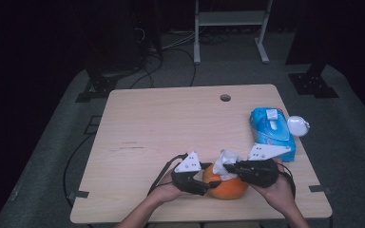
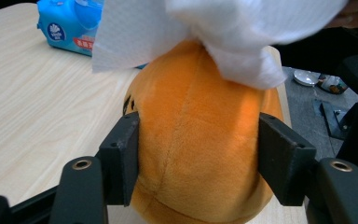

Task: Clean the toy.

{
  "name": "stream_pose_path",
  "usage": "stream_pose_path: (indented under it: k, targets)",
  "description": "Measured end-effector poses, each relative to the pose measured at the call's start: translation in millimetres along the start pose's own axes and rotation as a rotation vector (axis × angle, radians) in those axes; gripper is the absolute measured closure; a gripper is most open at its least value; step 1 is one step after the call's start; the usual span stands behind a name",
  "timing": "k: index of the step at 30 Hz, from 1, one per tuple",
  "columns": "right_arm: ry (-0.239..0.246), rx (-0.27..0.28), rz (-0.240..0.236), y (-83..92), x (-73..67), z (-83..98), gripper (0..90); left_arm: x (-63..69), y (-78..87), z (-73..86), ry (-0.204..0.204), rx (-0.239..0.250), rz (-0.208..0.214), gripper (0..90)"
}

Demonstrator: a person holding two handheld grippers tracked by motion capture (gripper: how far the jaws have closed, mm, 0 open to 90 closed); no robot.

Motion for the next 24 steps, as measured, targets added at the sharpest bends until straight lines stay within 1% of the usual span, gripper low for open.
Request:
stream_pose_path:
  k: [2,3,4,5,6,7,8,9,10,12,13,14,16,17,18,19,20,21,22,23,24]
  targets:
    - [-0.013,0.003,0.008,1.3,5.0,3.4,81.3,-1.3,1.5,-0.3,0.005,0.001,-0.002,37.5]
    - [-0.013,0.003,0.008,1.3,5.0,3.4,81.3,-1.3,1.5,-0.3,0.005,0.001,-0.002,37.6]
    - [-0.037,-0.003,0.032,3.6,13.0,9.4,81.3,-1.8,2.1,-1.1,0.013,0.007,0.004,37.7]
    - [-0.037,-0.003,0.032,3.6,13.0,9.4,81.3,-1.8,2.1,-1.1,0.013,0.007,0.004,37.8]
    - [-0.059,0.015,0.038,6.4,14.9,9.3,81.5,-0.5,2.6,-3.2,0.017,0.016,0.005,37.9]
    - [-0.059,0.015,0.038,6.4,14.9,9.3,81.5,-0.5,2.6,-3.2,0.017,0.016,0.005,38.1]
    - [-0.049,0.04,0.032,8.1,10.0,2.7,81.5,1.4,4.1,-6.5,0.008,0.027,0.009,38.4]
    - [-0.034,0.054,0.025,8.2,6.4,-1.8,81.6,2.3,5.0,-8.8,0.01,0.04,0.008,38.9]
    - [-0.016,0.061,0.027,8.0,2.9,-6.0,81.5,2.7,6.5,-11.1,0.01,0.05,0.01,39.4]
    - [-0.004,0.07,0.02,8.0,-3.5,-12.4,81.5,3.2,10.4,-15.2,0.017,0.067,0.012,40.0]
    - [-0.004,0.07,0.02,8.0,-3.5,-12.4,81.5,3.2,10.4,-15.2,0.017,0.067,0.012,40.1]
    - [0.014,0.067,0.027,6.7,-5.7,-14.3,81.5,2.7,12.9,-16.7,0.019,0.079,0.008,40.2]
    - [0.0,0.047,0.024,3.5,-3.9,-9.6,81.4,0.7,13.7,-14.9,0.013,0.069,0.004,40.0]
    - [-0.01,0.038,0.012,1.2,-2.3,-5.8,81.4,0.7,13.7,-14.9,0.013,0.069,0.004,39.3]
    - [-0.022,0.024,-0.003,-0.9,-1.0,-1.5,81.4,-0.6,11.5,-12.0,0.018,0.066,0.013,37.6]
    - [-0.022,0.01,-0.005,-2.7,0.8,3.0,81.5,-1.4,10.5,-11.1,0.029,0.066,0.026,34.2]
    - [-0.028,-0.001,-0.009,-4.1,2.4,7.4,81.6,-2.6,9.9,-10.7,0.03,0.069,0.035,30.2]
    - [-0.028,-0.001,-0.009,-4.1,2.4,7.4,81.6,-2.6,9.9,-10.7,0.03,0.069,0.035,26.1]
    - [-0.044,-0.009,-0.016,-3.9,6.3,13.5,81.7,-6.2,8.9,-9.0,0.032,0.079,0.041,20.6]
    - [-0.044,-0.009,-0.016,-3.9,6.3,13.5,81.7,-6.2,8.9,-9.0,0.032,0.079,0.041,16.8]
    - [-0.061,-0.016,-0.017,-0.4,12.1,16.9,81.5,-11.0,7.5,-4.5,0.04,0.085,0.054,15.1]
Point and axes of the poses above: each handheld gripper's, and its own axes: y roughly backward along the jaws, z roughly out of its underside, x roughly to its right, the point moved 6 cm from there along -y, roughly forward along the jaws, and after that the axes turned 10 degrees about y, right-handed, at the moved point
